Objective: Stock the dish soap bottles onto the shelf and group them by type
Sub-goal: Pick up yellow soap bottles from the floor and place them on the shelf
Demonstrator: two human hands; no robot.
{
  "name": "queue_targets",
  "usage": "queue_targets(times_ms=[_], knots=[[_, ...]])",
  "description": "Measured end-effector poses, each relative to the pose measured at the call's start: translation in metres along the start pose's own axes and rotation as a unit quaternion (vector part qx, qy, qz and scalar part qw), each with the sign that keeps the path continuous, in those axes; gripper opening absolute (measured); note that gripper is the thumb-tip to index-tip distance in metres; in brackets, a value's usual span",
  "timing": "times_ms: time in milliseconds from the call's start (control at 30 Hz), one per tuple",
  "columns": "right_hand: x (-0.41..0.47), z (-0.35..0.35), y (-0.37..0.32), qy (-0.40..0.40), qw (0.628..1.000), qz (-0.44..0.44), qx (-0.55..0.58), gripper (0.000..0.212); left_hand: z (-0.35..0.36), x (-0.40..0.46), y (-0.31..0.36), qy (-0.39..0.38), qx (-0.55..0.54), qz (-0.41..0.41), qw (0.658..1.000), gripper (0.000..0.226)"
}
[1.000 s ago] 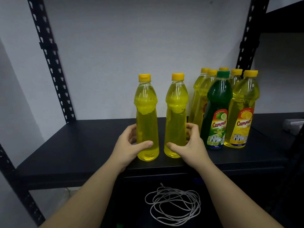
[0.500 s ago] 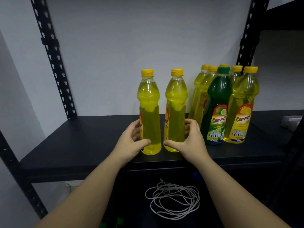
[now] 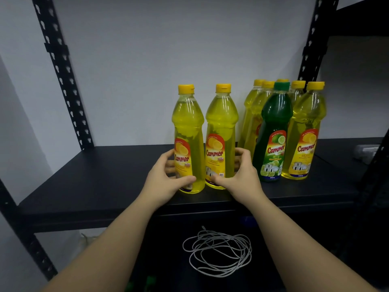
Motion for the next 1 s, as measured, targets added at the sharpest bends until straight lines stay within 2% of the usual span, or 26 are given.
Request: queue_targets(times_ms=[100,233,300,567,733,1000], knots=[[0.003,0.0,0.004,-0.012,1.0,0.017,0.003,0.089,-0.001,0.0,0.0,0.02,0.073,0.006,0.997,0.095],[0.003,0.002,0.003,-0.001,1.0,0.009,-0.025,0.109,0.007,0.002,-0.002,-0.052,0.001,-0.006,0.999,0.089],[0.003,0.002,0.002,0.009,0.999,0.01,-0.03,0.113,0.006,0.002,-0.002,-0.057,-0.009,-0.01,0.998,0.086],[0.004,0.0,0.005,0.006,0.999,0.031,-0.015,0.094,-0.002,0.0,-0.004,0.039,0.031,-0.012,0.999,0.085],[0.006,0.001,0.004,0.03,0.997,0.021,-0.062,0.113,-0.009,0.001,-0.007,0.069,0.039,-0.03,0.996,0.083],[0.004,0.003,0.001,0.043,0.994,0.039,-0.091,0.111,-0.019,0.004,-0.021,0.102,0.04,-0.064,0.992,0.081]])
Point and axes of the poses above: each hand's wrist, its own x-axis towards the middle knuckle, its own z-axis out of the palm, y = z × x, the point moved 7 cm from there along x, towards the middle knuckle, and after that the axes turned 12 degrees about x, right-handed, at the moved point
